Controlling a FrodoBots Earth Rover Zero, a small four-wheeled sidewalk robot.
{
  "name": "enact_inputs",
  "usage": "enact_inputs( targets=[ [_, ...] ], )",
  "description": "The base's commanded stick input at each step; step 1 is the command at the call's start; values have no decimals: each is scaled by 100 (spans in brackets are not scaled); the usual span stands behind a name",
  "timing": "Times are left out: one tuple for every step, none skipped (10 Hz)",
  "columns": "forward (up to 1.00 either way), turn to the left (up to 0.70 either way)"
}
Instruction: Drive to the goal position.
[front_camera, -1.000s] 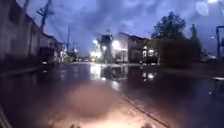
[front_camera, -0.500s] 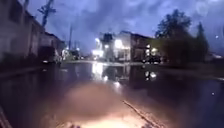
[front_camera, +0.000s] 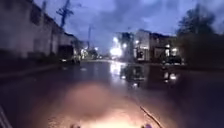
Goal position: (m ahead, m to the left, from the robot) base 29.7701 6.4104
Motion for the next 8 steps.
enact_inputs(
  targets=[
    [50,0],
    [50,0],
    [50,0],
    [50,0],
    [50,0],
    [50,0],
    [50,0],
    [50,0]
  ],
)
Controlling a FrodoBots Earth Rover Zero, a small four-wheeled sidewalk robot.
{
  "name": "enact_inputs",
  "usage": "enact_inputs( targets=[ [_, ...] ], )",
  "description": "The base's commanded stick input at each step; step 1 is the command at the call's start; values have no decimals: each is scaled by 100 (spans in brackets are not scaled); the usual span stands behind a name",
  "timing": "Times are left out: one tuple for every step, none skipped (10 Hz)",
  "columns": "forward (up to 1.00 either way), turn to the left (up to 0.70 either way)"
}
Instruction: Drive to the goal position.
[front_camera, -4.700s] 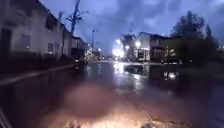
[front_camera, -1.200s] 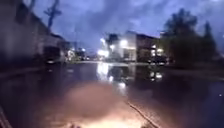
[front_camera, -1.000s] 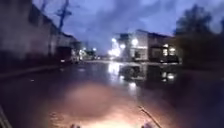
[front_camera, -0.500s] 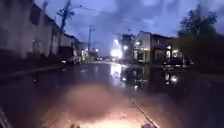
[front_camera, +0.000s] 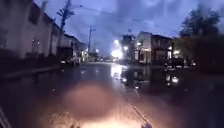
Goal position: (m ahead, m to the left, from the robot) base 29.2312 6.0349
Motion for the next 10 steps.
enact_inputs(
  targets=[
    [50,0],
    [50,0],
    [50,0],
    [50,0],
    [50,0],
    [50,0],
    [50,40],
    [50,50],
    [50,50],
    [50,26]
  ],
)
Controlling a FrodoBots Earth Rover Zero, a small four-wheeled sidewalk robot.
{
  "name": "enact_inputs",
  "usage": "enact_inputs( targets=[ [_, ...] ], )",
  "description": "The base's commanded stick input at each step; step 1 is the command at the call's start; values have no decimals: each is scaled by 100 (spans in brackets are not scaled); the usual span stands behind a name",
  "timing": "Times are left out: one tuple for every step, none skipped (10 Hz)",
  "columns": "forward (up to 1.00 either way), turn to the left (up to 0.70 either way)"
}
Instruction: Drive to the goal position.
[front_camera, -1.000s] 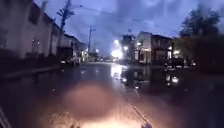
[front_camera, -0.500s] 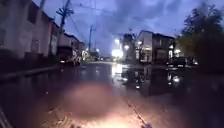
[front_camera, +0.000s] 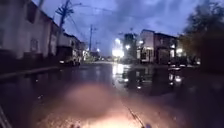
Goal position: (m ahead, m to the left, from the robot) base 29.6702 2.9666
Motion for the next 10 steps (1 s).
enact_inputs(
  targets=[
    [50,1],
    [50,0],
    [50,0],
    [50,0],
    [50,0],
    [50,0],
    [50,0],
    [50,0],
    [50,0],
    [50,0]
  ],
)
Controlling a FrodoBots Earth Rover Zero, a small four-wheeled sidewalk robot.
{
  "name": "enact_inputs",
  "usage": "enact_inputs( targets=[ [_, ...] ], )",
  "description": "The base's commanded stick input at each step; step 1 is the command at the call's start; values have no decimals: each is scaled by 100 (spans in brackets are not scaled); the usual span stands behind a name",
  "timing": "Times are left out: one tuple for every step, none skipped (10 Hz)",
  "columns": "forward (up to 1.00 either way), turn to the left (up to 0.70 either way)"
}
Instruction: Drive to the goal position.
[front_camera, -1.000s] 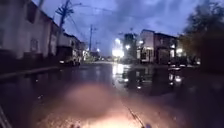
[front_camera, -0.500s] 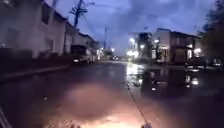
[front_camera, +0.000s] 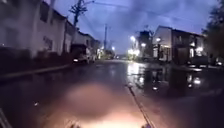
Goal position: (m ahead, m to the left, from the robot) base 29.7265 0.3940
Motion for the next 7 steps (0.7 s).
enact_inputs(
  targets=[
    [50,0],
    [50,0],
    [50,0],
    [50,0],
    [50,0],
    [50,0],
    [50,0]
  ],
)
